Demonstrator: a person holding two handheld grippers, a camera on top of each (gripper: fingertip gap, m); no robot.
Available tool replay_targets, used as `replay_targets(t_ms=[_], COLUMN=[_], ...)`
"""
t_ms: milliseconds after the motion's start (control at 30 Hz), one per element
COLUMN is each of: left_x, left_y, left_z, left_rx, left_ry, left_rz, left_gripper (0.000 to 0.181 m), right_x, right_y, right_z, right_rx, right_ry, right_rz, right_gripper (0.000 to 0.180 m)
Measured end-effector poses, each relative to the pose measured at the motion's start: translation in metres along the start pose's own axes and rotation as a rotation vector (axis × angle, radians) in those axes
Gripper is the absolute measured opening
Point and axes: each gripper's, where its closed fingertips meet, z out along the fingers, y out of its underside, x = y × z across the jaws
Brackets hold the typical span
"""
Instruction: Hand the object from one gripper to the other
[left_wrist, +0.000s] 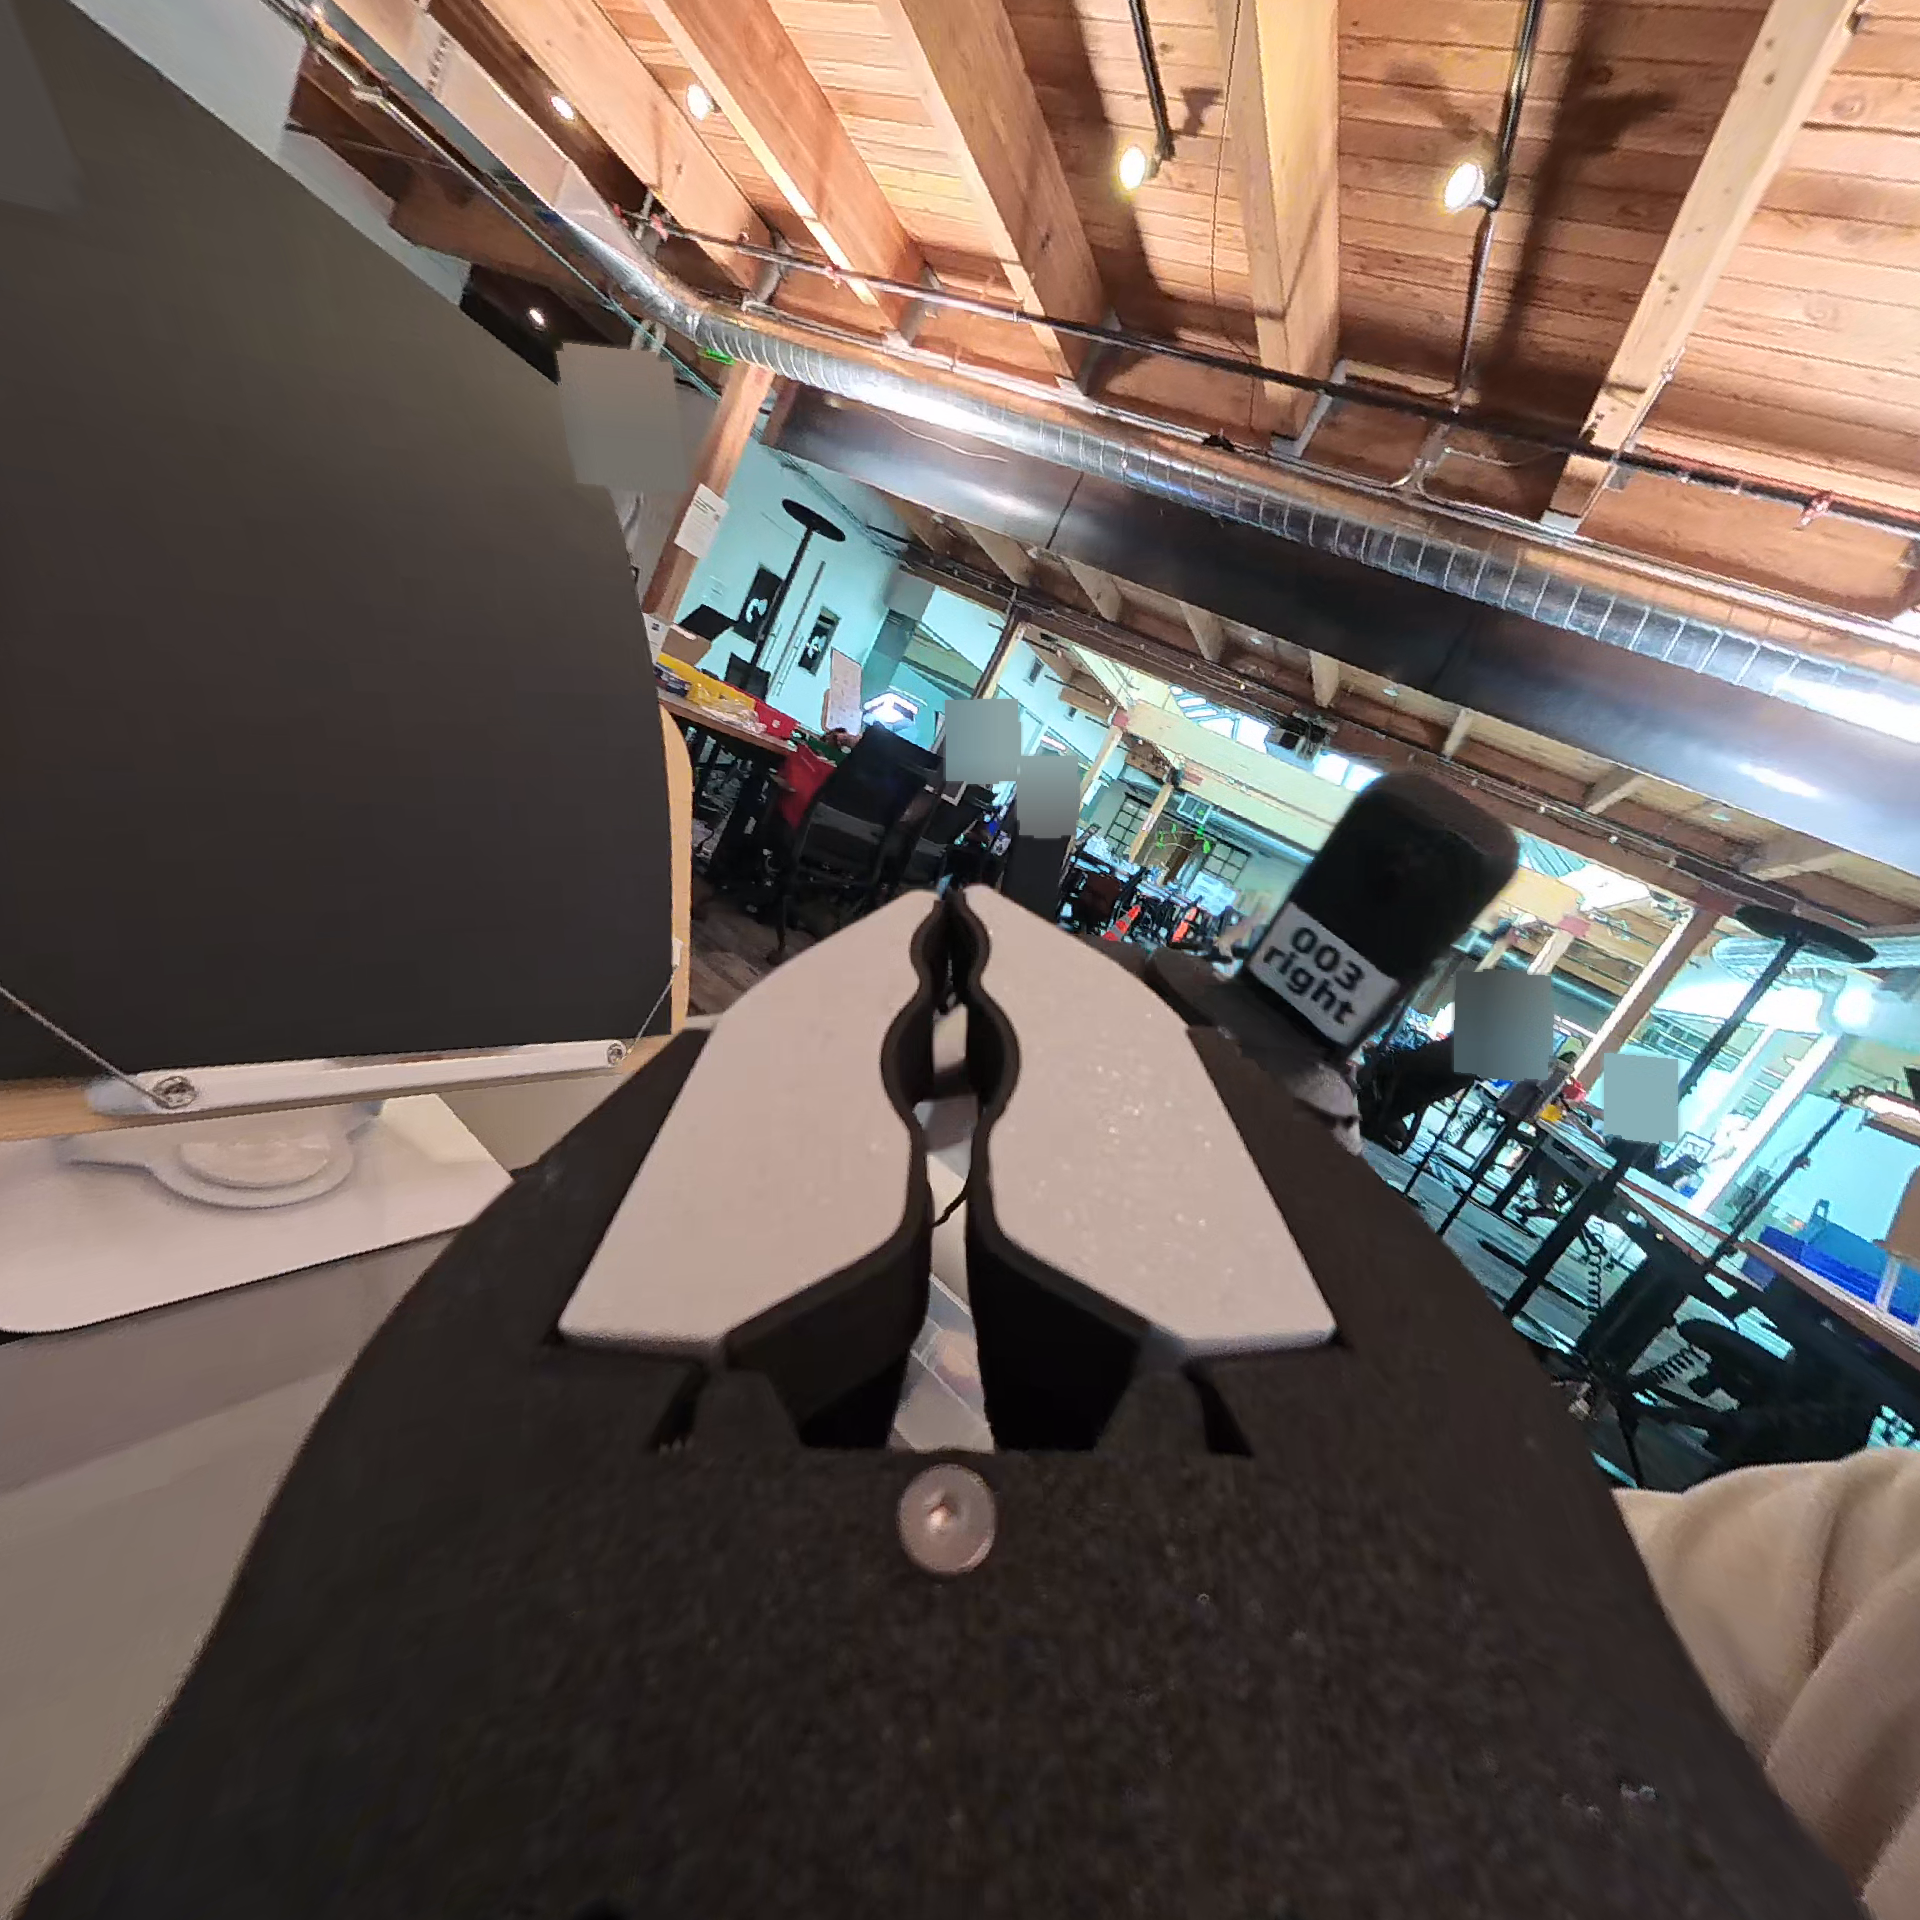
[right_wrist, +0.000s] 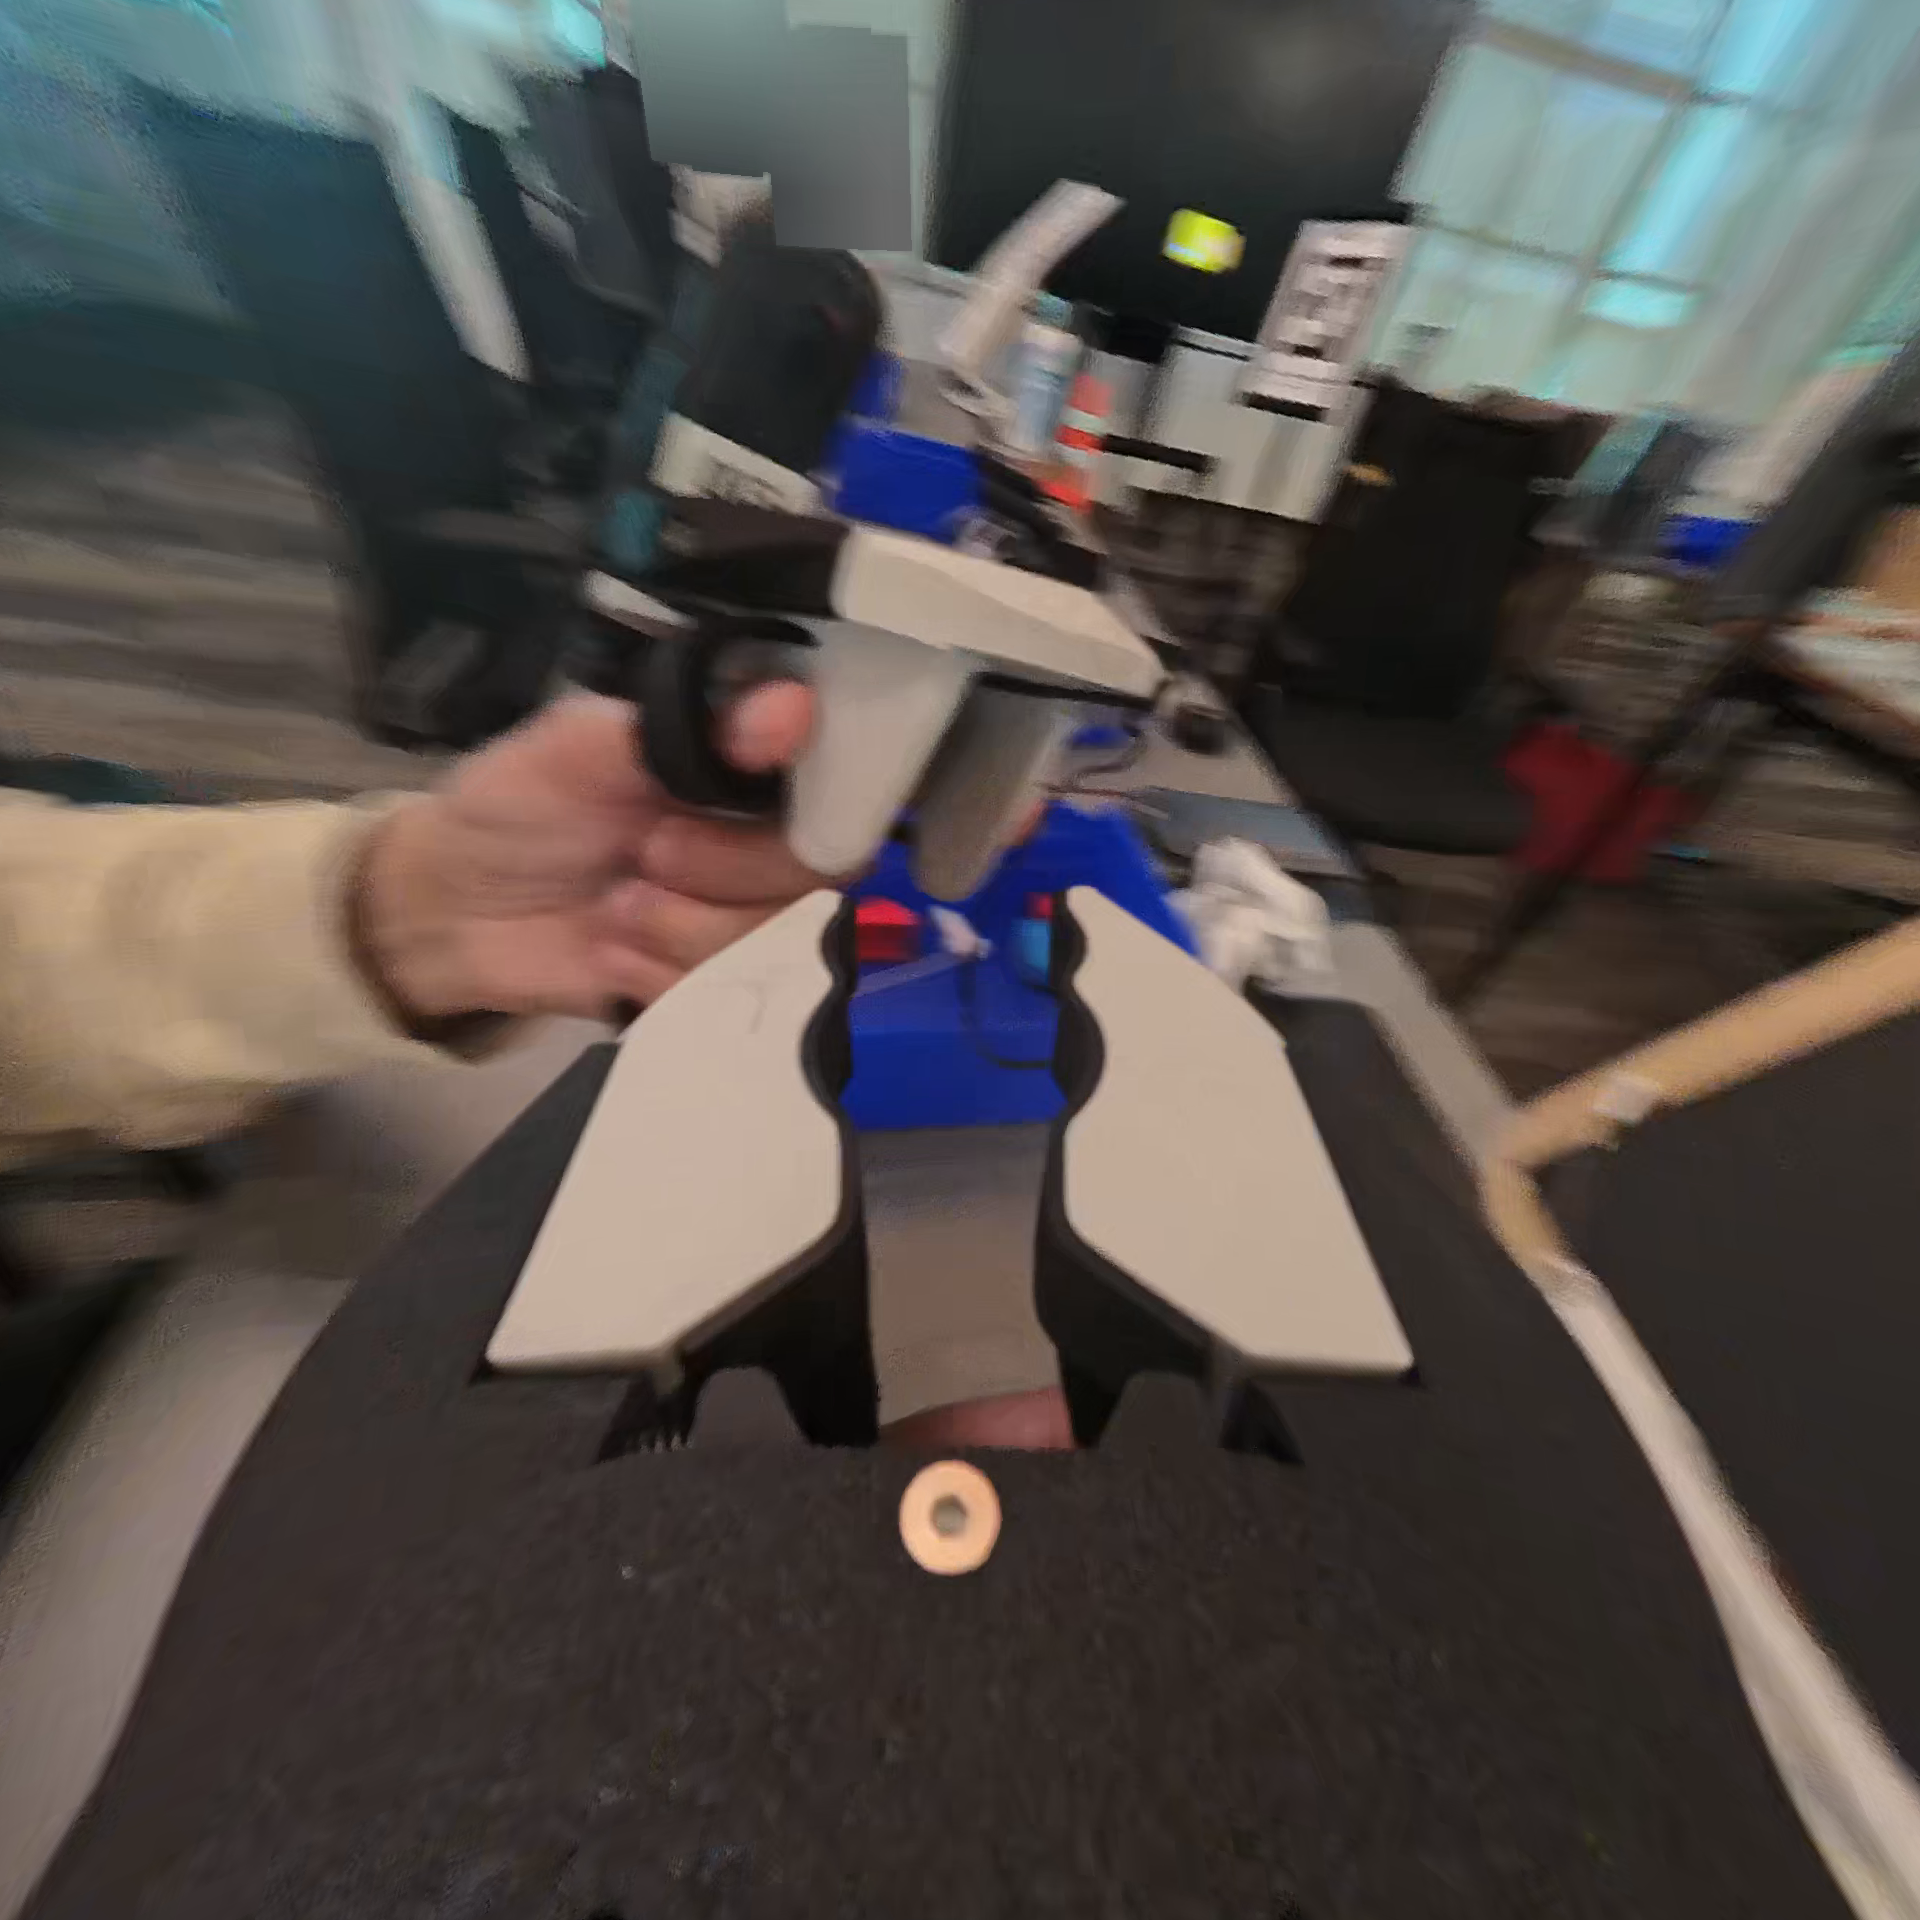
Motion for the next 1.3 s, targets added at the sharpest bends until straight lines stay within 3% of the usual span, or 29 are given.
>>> replay_targets(t_ms=[67, 100, 367, 467, 533, 633, 733, 867, 933, 1067, 1167, 1200, 1300], left_x=[-0.002, -0.002, -0.007, -0.013, -0.015, -0.001, 0.010, 0.024, 0.021, 0.015, 0.003, 0.000, -0.001], left_y=[-0.001, -0.001, 0.004, 0.037, 0.089, 0.177, 0.229, 0.247, 0.241, 0.242, 0.240, 0.236, 0.224], left_z=[-0.001, -0.001, -0.003, -0.021, -0.050, -0.104, -0.146, -0.164, -0.166, -0.175, -0.184, -0.187, -0.192], left_rx=[0.003, 0.009, -0.015, -0.142, -0.273, -0.453, -0.478, -0.519, -0.492, -0.504, -0.526, -0.515, -0.476], left_ry=[-0.012, -0.013, -0.058, -0.142, -0.185, -0.203, -0.272, -0.292, -0.312, -0.289, -0.328, -0.339, -0.330], left_rz=[-0.008, -0.012, 0.001, 0.095, 0.124, 0.132, 0.159, 0.162, 0.187, 0.055, 0.021, 0.028, 0.048], left_gripper=[0.000, 0.000, 0.006, 0.046, 0.051, 0.053, 0.049, 0.051, 0.049, 0.052, 0.052, 0.052, 0.052], right_x=[0.020, 0.020, 0.024, 0.052, 0.073, 0.110, 0.108, 0.113, 0.127, 0.130, 0.137, 0.138, 0.141], right_y=[0.006, 0.006, 0.009, 0.000, 0.008, 0.073, 0.166, 0.256, 0.296, 0.344, 0.342, 0.329, 0.249], right_z=[0.005, 0.006, -0.008, -0.075, -0.145, -0.258, -0.314, -0.297, -0.297, -0.293, -0.301, -0.301, -0.287], right_rx=[-0.053, -0.053, -0.122, -0.150, -0.214, -0.521, -0.894, -1.128, -1.264, -1.376, -1.413, -1.381, -1.146], right_ry=[0.199, 0.219, 0.184, 0.308, 0.412, 0.679, 0.653, 0.473, 0.479, 0.411, 0.491, 0.514, 0.622], right_rz=[-0.132, -0.176, -0.152, -0.176, -0.154, -0.092, 0.104, 0.320, 0.401, 0.469, 0.430, 0.438, 0.332], right_gripper=[0.018, 0.000, 0.000, 0.000, 0.000, 0.000, 0.000, 0.000, 0.000, 0.000, 0.003, 0.015, 0.037])
